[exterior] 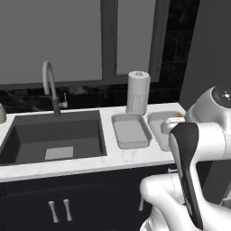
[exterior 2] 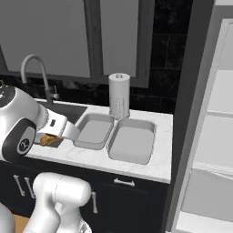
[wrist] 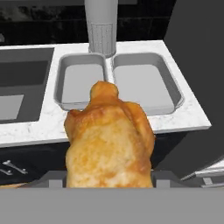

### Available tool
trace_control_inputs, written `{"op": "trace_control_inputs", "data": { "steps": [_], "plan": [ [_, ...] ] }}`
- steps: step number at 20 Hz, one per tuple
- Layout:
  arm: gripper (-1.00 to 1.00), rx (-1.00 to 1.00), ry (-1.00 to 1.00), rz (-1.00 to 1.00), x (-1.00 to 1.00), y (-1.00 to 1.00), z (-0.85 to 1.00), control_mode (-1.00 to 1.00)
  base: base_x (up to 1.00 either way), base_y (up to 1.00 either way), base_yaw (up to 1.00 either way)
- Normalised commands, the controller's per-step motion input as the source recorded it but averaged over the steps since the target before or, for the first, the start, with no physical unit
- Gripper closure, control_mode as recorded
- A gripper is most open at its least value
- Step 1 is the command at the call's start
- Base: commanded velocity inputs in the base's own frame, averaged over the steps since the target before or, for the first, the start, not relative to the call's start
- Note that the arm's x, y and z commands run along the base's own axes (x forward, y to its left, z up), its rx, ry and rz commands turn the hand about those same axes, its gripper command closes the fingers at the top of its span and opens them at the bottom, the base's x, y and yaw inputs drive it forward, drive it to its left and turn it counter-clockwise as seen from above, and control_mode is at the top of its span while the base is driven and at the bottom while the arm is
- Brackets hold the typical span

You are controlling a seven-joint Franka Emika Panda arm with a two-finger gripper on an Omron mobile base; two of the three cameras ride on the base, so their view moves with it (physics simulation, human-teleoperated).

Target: Place one sweet potato and one chicken drumstick in each tupperware on the nearby counter, to pack two identical lunches.

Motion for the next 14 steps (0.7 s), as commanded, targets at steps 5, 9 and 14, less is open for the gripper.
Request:
{"op": "trace_control_inputs", "data": {
  "steps": [5, 9, 14],
  "plan": [
    [1.0, 0.0, 0.0, 0.0, 0.0, 0.0, 0.0, 1.0, 0.73, 0.29, 0.14],
    [1.0, 0.0, 0.0, 0.11, 0.52, 0.3, -0.24, -1.0, 0.13, 0.14, 0.03],
    [1.0, 0.0, 0.06, 0.27, 0.89, 0.02, -0.66, -1.0, 0.0, 0.0, 0.0]
  ]
}}
